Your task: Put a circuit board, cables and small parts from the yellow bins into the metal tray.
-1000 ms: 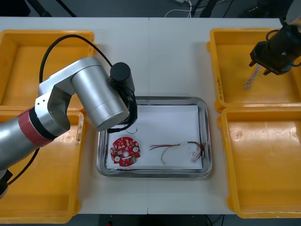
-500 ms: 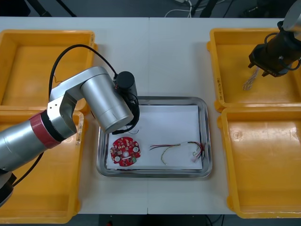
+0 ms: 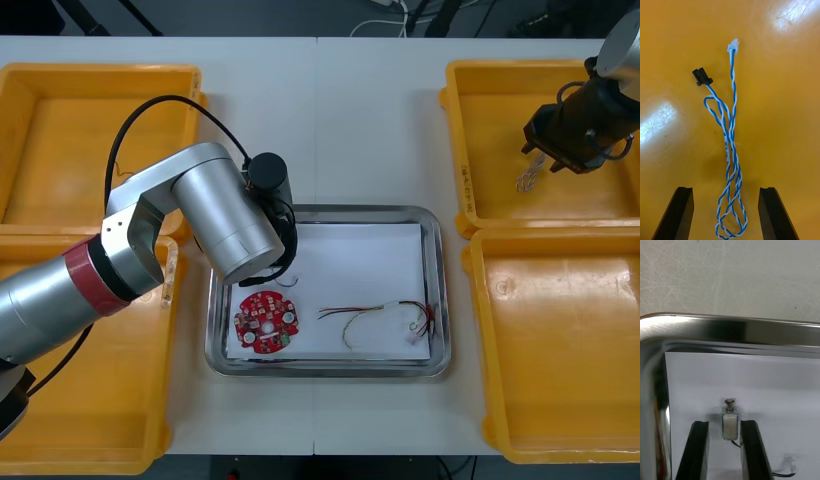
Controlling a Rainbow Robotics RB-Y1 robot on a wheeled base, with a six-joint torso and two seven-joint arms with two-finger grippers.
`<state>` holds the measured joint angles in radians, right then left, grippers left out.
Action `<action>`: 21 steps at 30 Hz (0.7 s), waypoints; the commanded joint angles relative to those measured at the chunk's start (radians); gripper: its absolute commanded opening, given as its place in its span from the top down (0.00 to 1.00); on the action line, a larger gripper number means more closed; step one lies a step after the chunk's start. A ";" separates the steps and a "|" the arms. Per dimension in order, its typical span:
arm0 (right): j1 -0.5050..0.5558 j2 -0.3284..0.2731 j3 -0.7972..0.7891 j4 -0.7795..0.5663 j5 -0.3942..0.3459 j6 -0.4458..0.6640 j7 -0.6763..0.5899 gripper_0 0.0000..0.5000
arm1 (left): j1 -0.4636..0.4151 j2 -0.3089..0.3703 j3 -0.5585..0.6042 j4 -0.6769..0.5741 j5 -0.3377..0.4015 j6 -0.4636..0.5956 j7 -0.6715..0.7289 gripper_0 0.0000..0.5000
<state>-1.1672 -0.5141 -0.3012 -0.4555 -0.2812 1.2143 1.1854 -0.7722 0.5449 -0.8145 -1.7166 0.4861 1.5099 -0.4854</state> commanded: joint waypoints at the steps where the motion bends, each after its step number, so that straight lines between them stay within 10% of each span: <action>1: -0.051 0.005 -0.001 0.021 -0.027 -0.016 0.005 0.00 | -0.042 -0.019 -0.014 -0.008 -0.008 -0.011 0.016 0.00; 21: -0.040 0.005 0.010 0.095 -0.073 -0.038 0.023 0.05 | -0.070 0.020 0.071 -0.097 0.058 0.085 0.024 0.00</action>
<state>-1.1717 -0.5139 -0.3012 -0.3683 -0.3263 1.1872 1.1858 -0.7785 0.5459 -0.8012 -1.7463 0.5067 1.5473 -0.4853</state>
